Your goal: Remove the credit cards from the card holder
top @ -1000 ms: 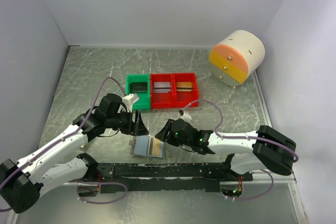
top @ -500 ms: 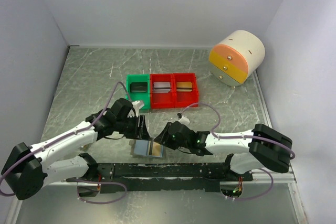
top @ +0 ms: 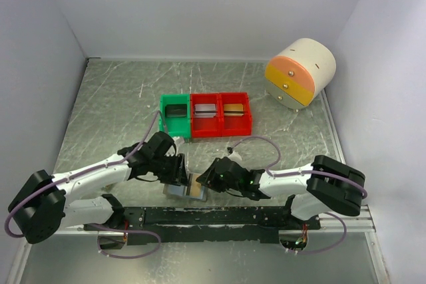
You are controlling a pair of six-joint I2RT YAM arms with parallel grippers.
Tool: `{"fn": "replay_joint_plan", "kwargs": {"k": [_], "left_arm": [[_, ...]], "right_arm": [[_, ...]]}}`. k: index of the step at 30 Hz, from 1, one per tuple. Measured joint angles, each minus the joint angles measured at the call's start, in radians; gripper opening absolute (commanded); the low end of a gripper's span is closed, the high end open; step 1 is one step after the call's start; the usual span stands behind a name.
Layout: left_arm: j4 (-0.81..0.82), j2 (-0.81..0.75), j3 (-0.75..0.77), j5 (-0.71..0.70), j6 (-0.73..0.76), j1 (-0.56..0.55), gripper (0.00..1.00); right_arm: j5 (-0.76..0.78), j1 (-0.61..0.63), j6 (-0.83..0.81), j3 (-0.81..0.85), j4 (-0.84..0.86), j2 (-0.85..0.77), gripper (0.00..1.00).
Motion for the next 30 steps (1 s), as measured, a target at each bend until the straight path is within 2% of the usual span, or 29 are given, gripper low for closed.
{"fn": "replay_joint_plan", "kwargs": {"k": [5, 19, 30], "left_arm": [[0.015, 0.020, -0.021, -0.017, -0.015, -0.002, 0.49], [0.132, 0.110, -0.086, -0.036, -0.092, -0.003, 0.32], [0.129, 0.075, -0.087, -0.056, -0.112, -0.003, 0.17]], "right_arm": [[0.000, 0.000, 0.024, -0.007, 0.017, 0.006, 0.33], [-0.021, 0.000, 0.038, -0.003, 0.064, 0.042, 0.33], [-0.019, 0.000, 0.038, 0.000, 0.050, 0.038, 0.33]]}}
